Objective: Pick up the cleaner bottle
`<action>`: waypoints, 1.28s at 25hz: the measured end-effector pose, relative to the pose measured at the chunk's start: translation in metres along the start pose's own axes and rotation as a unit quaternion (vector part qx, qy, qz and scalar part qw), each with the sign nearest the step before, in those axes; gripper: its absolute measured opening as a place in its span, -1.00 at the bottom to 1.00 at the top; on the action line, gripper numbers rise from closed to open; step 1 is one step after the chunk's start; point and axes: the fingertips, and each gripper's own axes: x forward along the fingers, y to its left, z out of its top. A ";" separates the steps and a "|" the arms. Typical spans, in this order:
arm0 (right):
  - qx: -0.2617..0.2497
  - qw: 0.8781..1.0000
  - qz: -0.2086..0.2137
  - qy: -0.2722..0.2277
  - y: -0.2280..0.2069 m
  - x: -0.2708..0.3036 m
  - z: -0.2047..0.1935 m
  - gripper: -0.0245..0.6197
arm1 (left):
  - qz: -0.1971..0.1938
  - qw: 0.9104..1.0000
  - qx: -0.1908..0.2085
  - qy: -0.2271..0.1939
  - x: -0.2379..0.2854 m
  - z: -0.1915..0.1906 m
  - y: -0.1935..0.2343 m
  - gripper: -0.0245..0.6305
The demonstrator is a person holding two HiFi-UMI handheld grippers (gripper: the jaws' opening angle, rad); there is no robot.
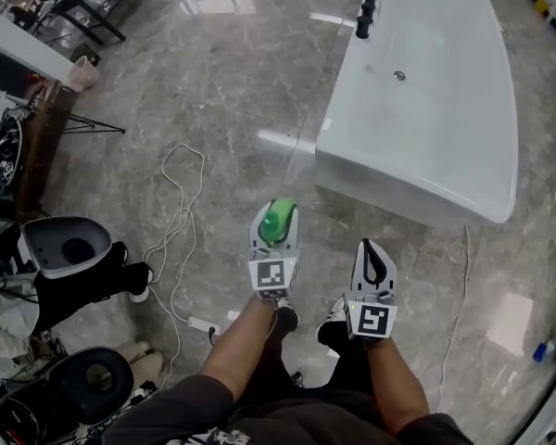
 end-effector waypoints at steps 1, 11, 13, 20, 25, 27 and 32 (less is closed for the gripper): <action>-0.001 1.000 0.000 0.001 -0.002 -0.010 0.017 -0.88 | -0.002 1.000 0.000 0.000 -0.010 0.018 -0.005 -0.37; -0.010 1.000 -0.007 -0.022 -0.034 -0.103 0.132 -0.88 | -0.009 1.000 -0.003 -0.001 -0.100 0.149 -0.063 -0.37; -0.010 1.000 -0.016 -0.015 -0.044 -0.122 0.140 -0.87 | -0.013 1.000 0.000 -0.002 -0.114 0.160 -0.076 -0.37; -0.017 0.999 -0.011 -0.049 -0.053 -0.162 0.172 -0.88 | -0.016 1.000 -0.008 -0.010 -0.160 0.191 -0.113 -0.37; -0.016 0.998 -0.007 -0.058 -0.052 -0.184 0.180 -0.88 | -0.019 1.000 -0.013 -0.004 -0.189 0.189 -0.128 -0.37; -0.018 0.998 -0.007 -0.058 -0.049 -0.191 0.181 -0.88 | -0.022 1.000 -0.012 -0.001 -0.201 0.190 -0.130 -0.37; -0.019 0.997 -0.011 -0.068 -0.034 -0.222 0.179 -0.88 | -0.031 0.999 -0.010 -0.002 -0.238 0.178 -0.132 -0.37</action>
